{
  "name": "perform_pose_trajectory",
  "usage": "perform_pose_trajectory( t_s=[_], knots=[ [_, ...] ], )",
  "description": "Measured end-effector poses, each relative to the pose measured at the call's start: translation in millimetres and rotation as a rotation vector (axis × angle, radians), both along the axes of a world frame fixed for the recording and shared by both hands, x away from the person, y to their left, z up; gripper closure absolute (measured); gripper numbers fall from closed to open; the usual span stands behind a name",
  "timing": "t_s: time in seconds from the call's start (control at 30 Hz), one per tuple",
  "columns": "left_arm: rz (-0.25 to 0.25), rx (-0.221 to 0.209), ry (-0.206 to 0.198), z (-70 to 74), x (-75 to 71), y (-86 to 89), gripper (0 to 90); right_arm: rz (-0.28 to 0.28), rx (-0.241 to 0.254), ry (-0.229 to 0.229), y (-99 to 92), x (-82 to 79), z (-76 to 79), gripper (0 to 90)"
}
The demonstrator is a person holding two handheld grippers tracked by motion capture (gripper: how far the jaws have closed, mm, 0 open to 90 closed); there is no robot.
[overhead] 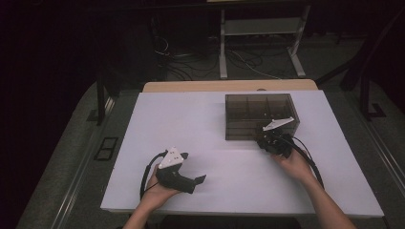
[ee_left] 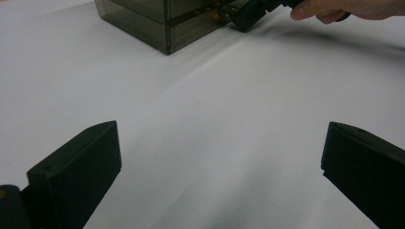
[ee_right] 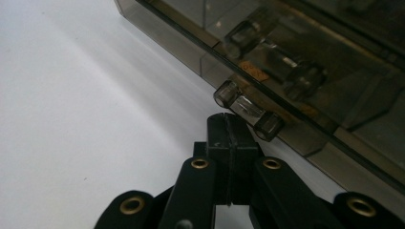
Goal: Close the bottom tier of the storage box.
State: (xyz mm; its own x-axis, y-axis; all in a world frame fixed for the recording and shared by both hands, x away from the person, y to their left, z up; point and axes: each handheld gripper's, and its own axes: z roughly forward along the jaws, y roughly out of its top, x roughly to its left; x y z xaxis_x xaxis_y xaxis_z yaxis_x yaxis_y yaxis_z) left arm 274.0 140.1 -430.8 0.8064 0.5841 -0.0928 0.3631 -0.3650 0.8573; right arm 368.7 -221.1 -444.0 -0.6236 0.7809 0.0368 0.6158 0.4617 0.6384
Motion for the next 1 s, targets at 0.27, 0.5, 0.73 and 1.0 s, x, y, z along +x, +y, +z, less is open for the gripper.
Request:
perform_pose_trajectory(
  t_s=[0.27,0.5,0.73,1.0],
  knots=[
    [-0.001,-0.001,-0.001,0.2,-0.3,0.0,0.0,-0.003,0.037,0.003,-3.2,1.4,2.1,87.4],
    [0.001,-0.002,-0.002,0.9,-1.5,0.3,0.0,0.046,0.112,0.033,-6.1,-3.8,8.2,77.7],
    [0.006,-0.005,-0.007,1.8,-3.0,1.3,0.0,0.085,0.110,0.041,-1.9,-12.4,11.6,63.6],
    [0.007,-0.008,-0.005,2.2,-4.3,-0.4,0.0,0.100,0.083,0.033,0.5,-24.0,16.2,47.9]
  ],
)
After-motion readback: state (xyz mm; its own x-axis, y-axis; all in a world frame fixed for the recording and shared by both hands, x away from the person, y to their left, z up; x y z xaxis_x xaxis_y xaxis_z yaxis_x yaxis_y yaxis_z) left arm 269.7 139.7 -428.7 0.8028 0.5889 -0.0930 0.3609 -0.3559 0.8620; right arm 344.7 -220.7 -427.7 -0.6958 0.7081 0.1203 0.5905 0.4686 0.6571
